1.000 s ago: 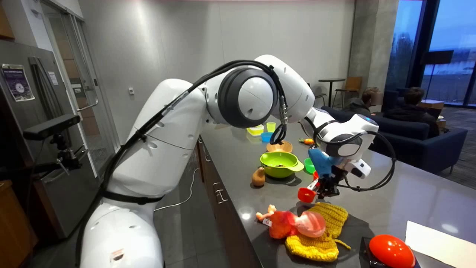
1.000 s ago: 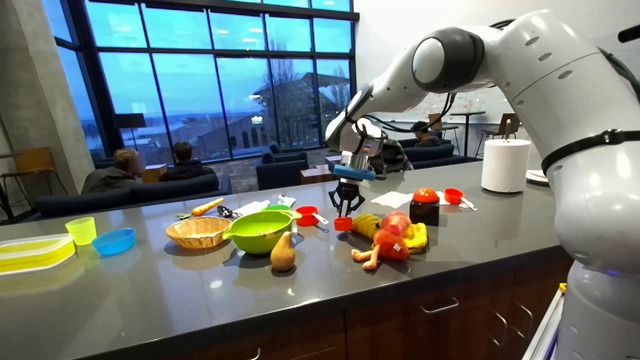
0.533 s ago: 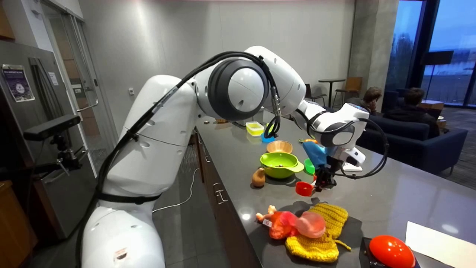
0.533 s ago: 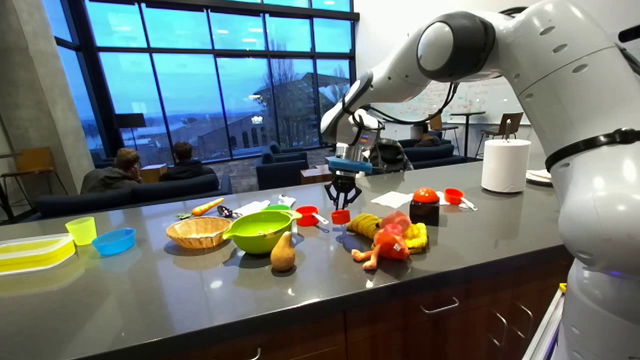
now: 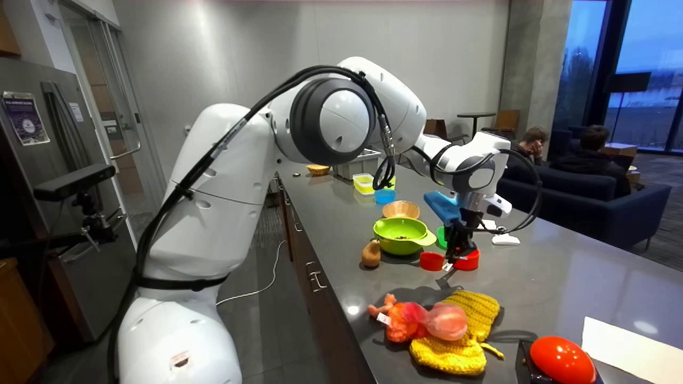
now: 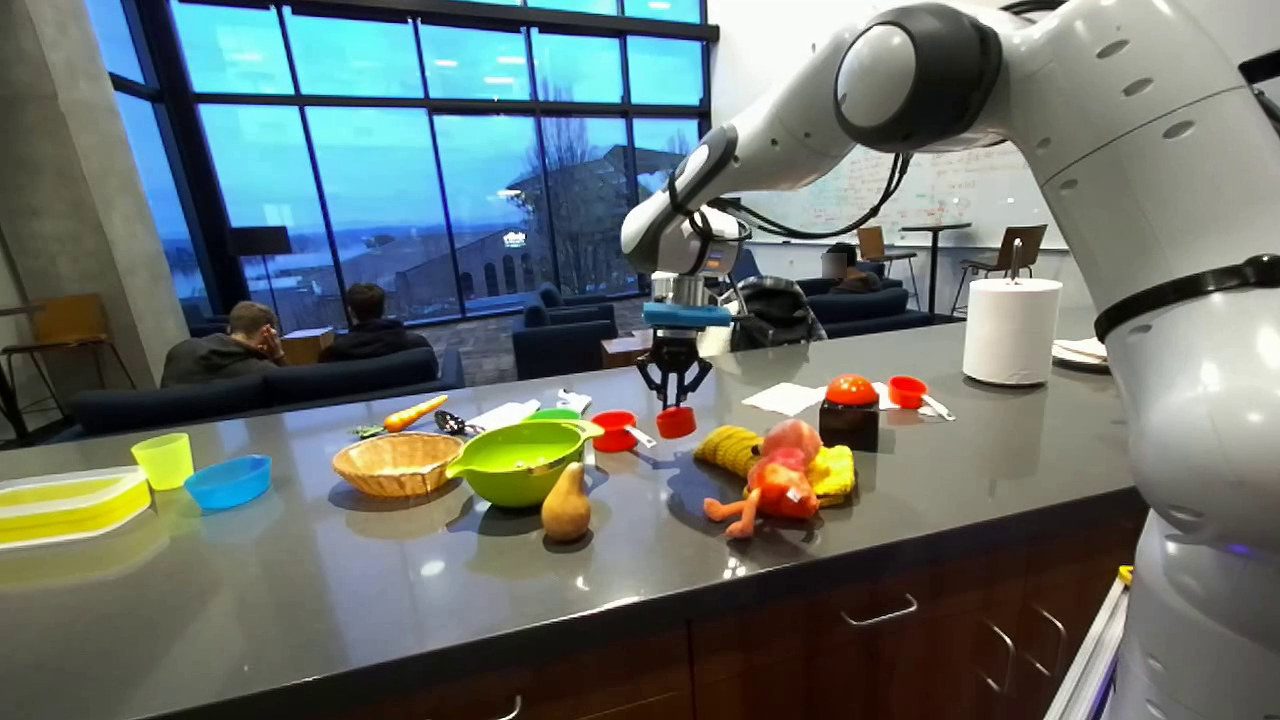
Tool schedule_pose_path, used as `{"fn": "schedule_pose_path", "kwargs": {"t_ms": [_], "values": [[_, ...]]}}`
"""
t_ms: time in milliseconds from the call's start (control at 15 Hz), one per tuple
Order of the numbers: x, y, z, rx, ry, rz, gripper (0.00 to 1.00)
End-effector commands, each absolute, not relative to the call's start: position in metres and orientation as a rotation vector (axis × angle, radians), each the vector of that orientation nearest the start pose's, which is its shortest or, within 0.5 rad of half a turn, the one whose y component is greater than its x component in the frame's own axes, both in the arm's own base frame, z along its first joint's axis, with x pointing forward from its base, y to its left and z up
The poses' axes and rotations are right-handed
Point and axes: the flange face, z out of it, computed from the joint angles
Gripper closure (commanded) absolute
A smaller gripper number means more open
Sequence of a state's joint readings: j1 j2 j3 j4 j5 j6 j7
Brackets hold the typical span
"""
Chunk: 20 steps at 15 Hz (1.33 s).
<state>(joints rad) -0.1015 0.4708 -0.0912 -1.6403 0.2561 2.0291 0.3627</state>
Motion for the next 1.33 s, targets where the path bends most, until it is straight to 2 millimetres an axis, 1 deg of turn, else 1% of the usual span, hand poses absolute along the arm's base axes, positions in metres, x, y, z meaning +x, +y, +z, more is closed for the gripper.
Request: {"fn": "schedule_pose_path", "kwargs": {"t_ms": [0,267,533,667,867,1067,1267], "values": [[0.66,-0.098,0.364,-2.83,0.947,0.151,0.96],[0.666,-0.09,0.378,-2.859,0.904,0.157,0.96],[0.671,-0.084,0.384,-2.877,0.85,0.171,0.96],[0.673,-0.081,0.388,-2.852,0.83,0.166,0.96],[0.675,-0.07,0.388,-2.787,0.823,0.153,0.96],[0.678,-0.067,0.39,-2.667,0.88,0.114,0.96],[0.682,-0.064,0.392,-2.624,0.906,0.092,0.96]]}}
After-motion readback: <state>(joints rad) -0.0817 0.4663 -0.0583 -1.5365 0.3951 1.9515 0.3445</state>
